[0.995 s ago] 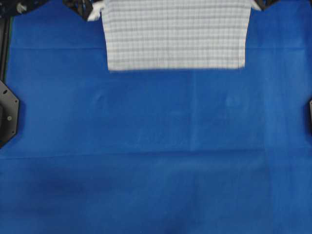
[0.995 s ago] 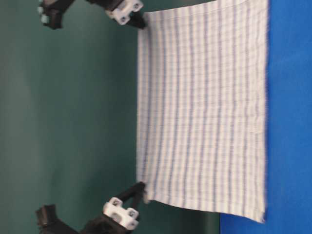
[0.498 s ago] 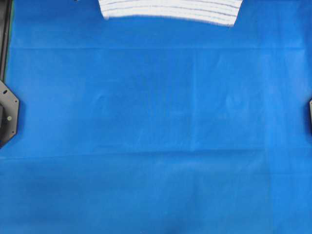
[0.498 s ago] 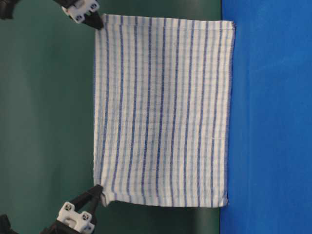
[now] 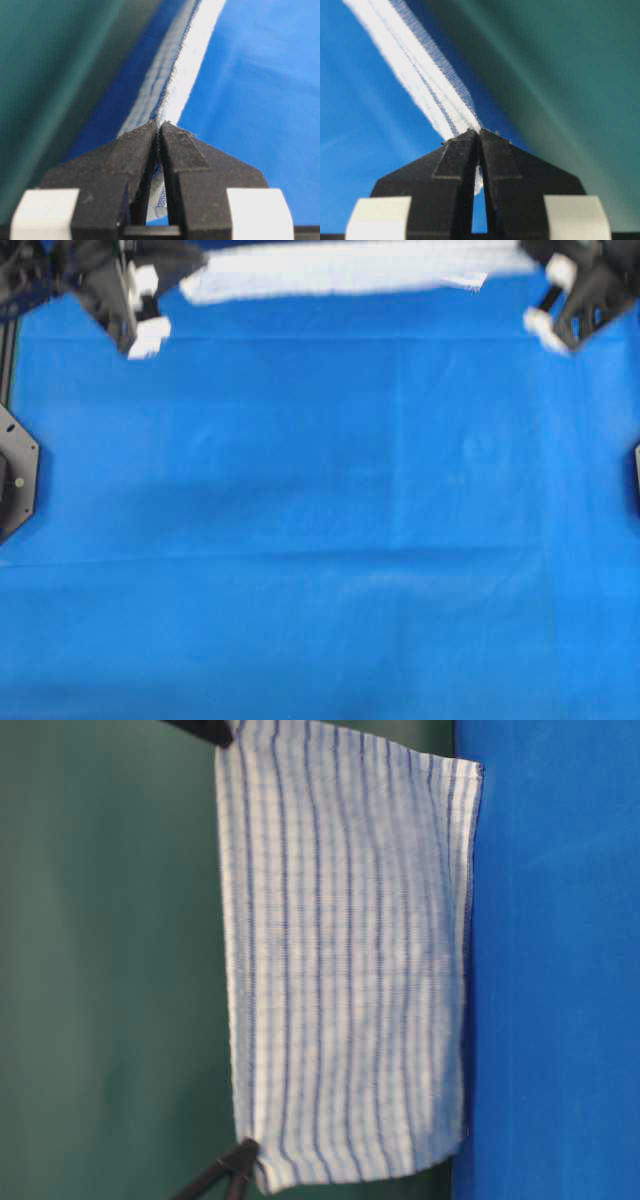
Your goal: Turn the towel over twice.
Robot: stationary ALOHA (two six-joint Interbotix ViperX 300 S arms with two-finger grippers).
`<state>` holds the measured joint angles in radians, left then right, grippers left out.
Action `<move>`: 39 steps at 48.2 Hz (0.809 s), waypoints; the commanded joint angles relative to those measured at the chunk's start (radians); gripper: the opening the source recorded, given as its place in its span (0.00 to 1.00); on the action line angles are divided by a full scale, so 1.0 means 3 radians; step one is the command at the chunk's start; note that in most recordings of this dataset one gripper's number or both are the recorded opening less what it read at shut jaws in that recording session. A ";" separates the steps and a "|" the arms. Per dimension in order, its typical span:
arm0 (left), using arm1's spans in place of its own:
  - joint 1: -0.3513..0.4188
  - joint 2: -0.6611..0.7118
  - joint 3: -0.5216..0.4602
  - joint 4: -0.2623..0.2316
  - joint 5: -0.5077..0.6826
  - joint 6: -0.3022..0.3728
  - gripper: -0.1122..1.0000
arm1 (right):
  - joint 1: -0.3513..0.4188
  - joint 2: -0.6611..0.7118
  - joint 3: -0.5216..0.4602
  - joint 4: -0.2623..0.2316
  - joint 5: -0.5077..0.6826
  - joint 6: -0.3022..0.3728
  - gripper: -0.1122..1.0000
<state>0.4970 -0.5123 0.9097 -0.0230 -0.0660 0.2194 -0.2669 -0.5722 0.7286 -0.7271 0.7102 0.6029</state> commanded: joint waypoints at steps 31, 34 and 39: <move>-0.1887 0.0445 0.0516 -0.0015 -0.0036 -0.0368 0.12 | 0.1473 0.0445 0.0711 0.1253 -0.0603 0.0332 0.14; -0.1974 0.0562 0.0516 -0.0015 -0.0072 -0.0394 0.12 | 0.1544 0.0516 0.0721 0.1278 -0.0654 0.0394 0.14; -0.2076 0.0767 0.0501 -0.0015 -0.0169 -0.0445 0.12 | 0.1682 0.0629 0.0726 0.1299 -0.0731 0.0470 0.14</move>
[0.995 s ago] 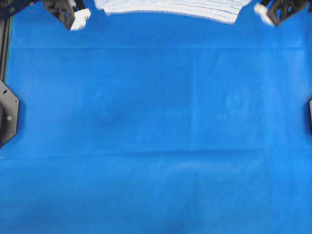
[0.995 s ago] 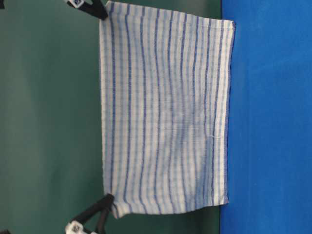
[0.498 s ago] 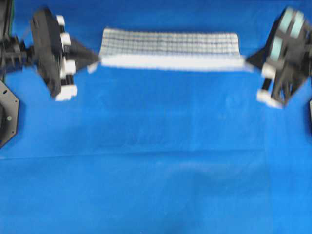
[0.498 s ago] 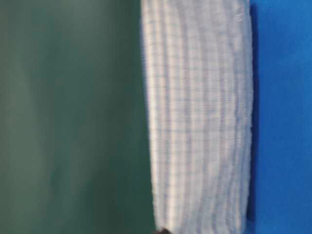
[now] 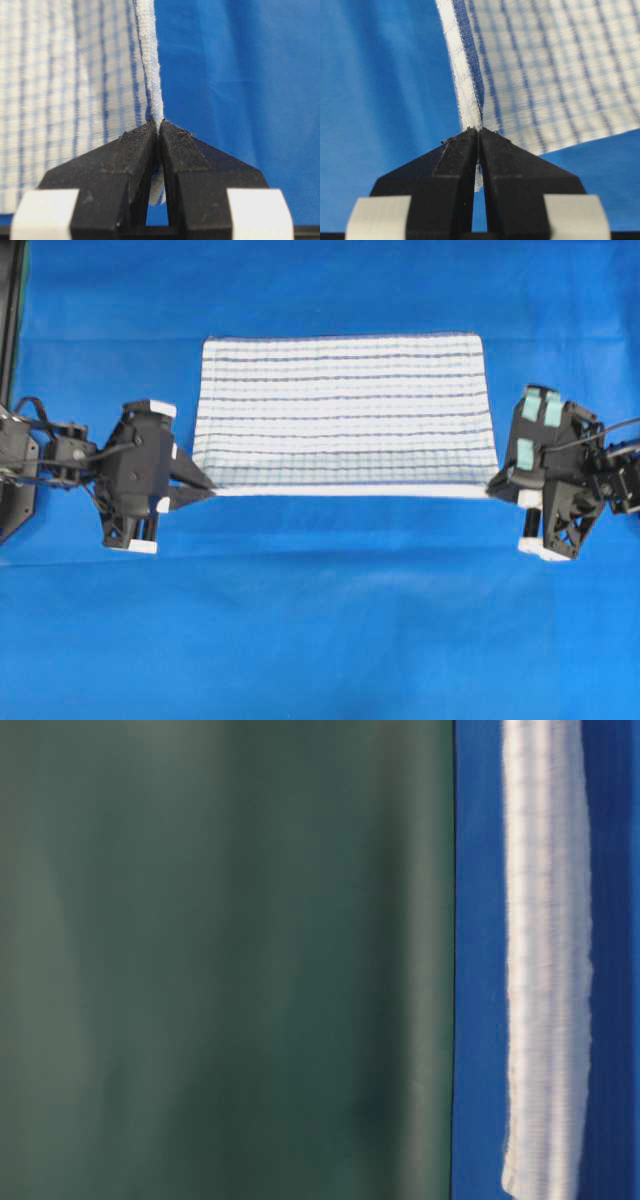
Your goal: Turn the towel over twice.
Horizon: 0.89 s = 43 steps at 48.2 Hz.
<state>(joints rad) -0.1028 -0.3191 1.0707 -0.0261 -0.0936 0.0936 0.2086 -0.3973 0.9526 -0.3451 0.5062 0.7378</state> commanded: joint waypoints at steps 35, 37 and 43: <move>-0.0143 0.0511 -0.0112 -0.0005 -0.0164 -0.0194 0.13 | 0.0240 0.0501 0.0031 0.0020 -0.0476 0.0291 0.14; -0.0143 0.0522 -0.0123 -0.0005 -0.0159 -0.0205 0.13 | 0.0240 0.0501 0.0031 0.0020 -0.0476 0.0291 0.14; -0.0153 0.0527 -0.0159 -0.0010 -0.0087 -0.0261 0.31 | 0.0240 0.0511 0.0015 0.0020 -0.0465 0.0291 0.24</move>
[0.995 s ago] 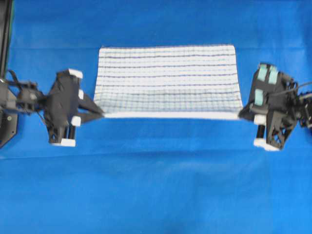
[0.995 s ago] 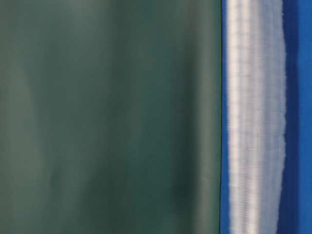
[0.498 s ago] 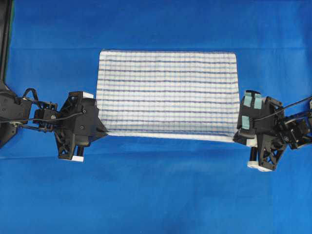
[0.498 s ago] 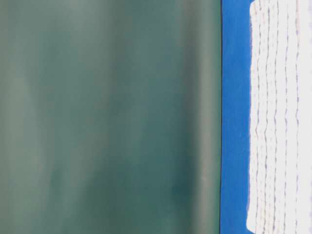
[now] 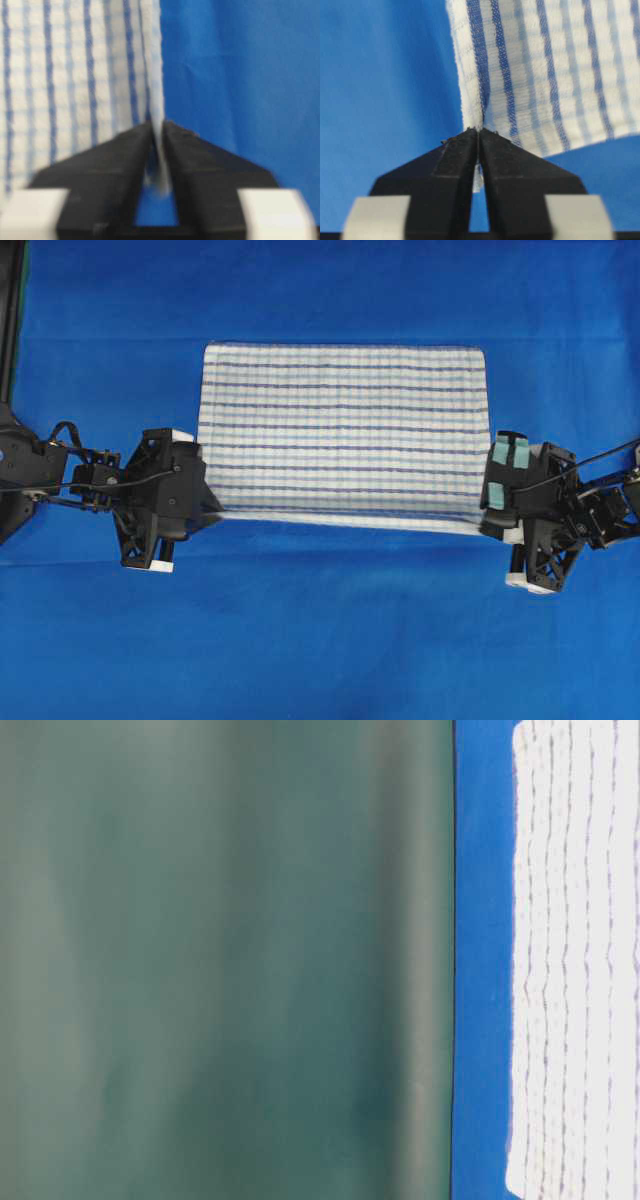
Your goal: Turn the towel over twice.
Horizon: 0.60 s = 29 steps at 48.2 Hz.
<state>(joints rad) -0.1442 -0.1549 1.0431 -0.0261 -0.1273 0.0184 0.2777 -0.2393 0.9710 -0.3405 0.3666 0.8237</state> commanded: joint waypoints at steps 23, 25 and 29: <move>-0.0036 -0.0307 -0.0332 -0.0005 0.0828 -0.0056 0.78 | 0.0010 -0.0261 -0.0205 -0.0077 0.0245 -0.0046 0.66; -0.0031 -0.0373 -0.0363 -0.0005 0.0900 -0.0056 0.78 | 0.0010 -0.0332 -0.0225 -0.0112 0.0302 -0.0046 0.67; -0.0031 -0.0532 -0.0430 -0.0005 0.1002 -0.0046 0.78 | 0.0010 -0.0501 -0.0271 -0.0189 0.0394 -0.0046 0.66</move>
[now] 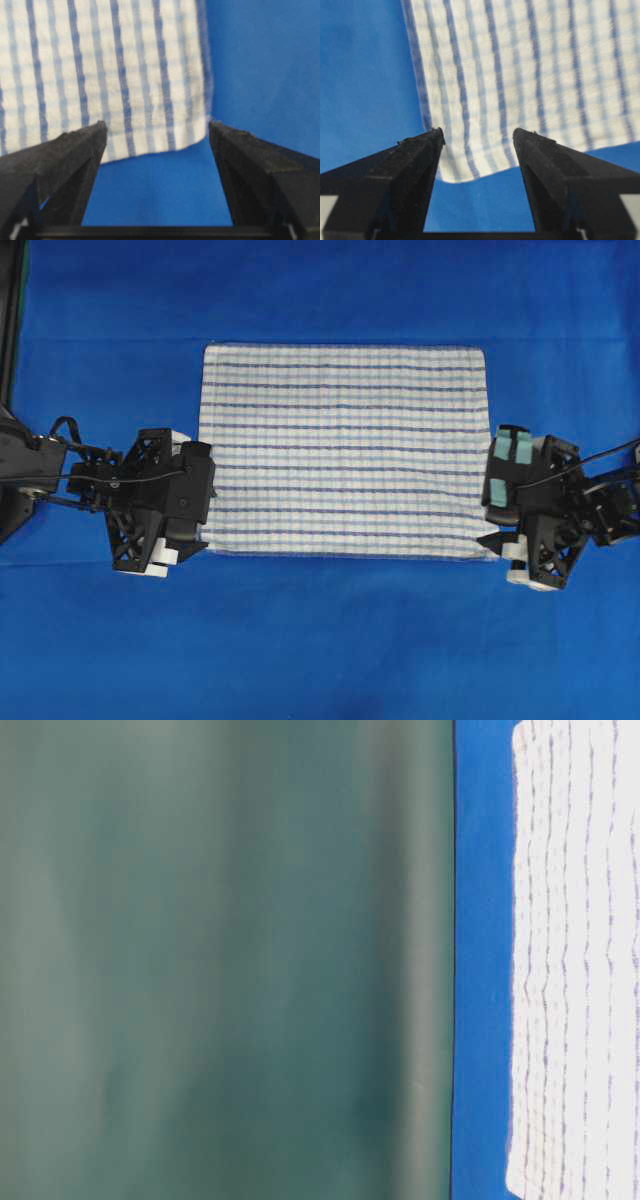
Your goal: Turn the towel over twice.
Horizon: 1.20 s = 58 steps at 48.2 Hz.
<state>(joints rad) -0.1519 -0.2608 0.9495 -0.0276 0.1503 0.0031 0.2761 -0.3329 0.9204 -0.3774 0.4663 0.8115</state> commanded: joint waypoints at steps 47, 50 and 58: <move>0.0455 -0.2240 0.0138 0.0010 0.0128 0.0051 0.77 | -0.0123 -0.2383 -0.0051 -0.1268 0.0818 -0.0031 0.65; 0.0491 -0.2352 0.0205 0.0010 0.0133 0.0051 0.77 | -0.0123 -0.2521 0.0010 -0.1289 0.0844 -0.0031 0.65; 0.0593 -0.2679 0.0424 0.0015 0.0133 0.0051 0.77 | -0.0123 -0.2874 0.0230 -0.1309 0.0910 -0.0031 0.62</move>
<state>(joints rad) 0.0092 -1.0308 1.0661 -0.0261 0.1948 0.0169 0.2393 -1.1597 0.9787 -0.7624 0.7332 0.8038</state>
